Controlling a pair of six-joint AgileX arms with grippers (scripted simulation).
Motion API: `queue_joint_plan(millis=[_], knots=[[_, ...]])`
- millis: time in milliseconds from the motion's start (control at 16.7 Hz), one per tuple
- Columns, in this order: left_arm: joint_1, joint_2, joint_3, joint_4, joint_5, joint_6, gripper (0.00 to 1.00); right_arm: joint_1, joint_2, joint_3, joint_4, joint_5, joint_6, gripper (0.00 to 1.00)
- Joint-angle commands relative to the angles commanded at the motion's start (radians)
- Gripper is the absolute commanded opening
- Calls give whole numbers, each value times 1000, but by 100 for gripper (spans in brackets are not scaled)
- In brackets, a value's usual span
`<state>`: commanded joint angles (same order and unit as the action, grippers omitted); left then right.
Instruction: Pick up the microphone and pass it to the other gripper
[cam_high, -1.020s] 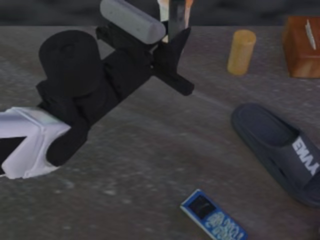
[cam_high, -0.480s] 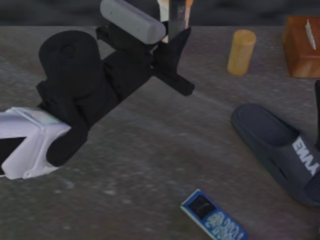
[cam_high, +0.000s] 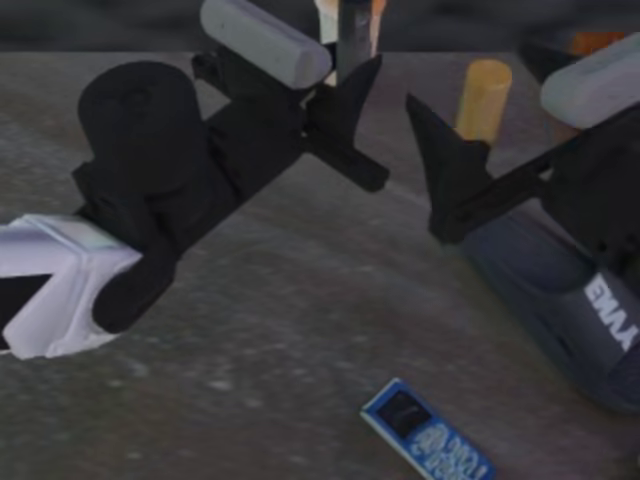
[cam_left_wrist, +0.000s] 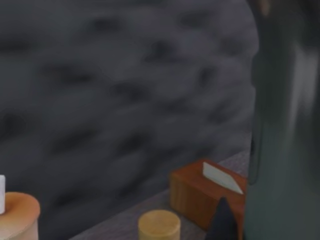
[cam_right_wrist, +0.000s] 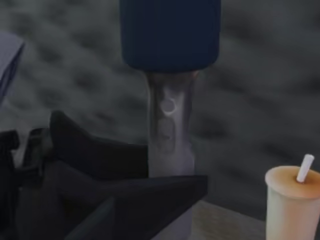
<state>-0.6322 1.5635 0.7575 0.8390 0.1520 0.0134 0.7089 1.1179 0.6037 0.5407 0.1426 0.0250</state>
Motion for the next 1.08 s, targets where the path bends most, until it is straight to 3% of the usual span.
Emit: queue_joint_plan(millis=[240, 600, 1080], knots=[[0, 0, 0, 0, 0, 0, 0, 65, 97, 48, 42, 15, -1, 100], [0, 0, 0, 0, 0, 0, 0, 60, 110, 59, 44, 11, -1, 100], [0, 0, 0, 0, 0, 0, 0, 25, 457, 349, 96, -20, 1, 100]])
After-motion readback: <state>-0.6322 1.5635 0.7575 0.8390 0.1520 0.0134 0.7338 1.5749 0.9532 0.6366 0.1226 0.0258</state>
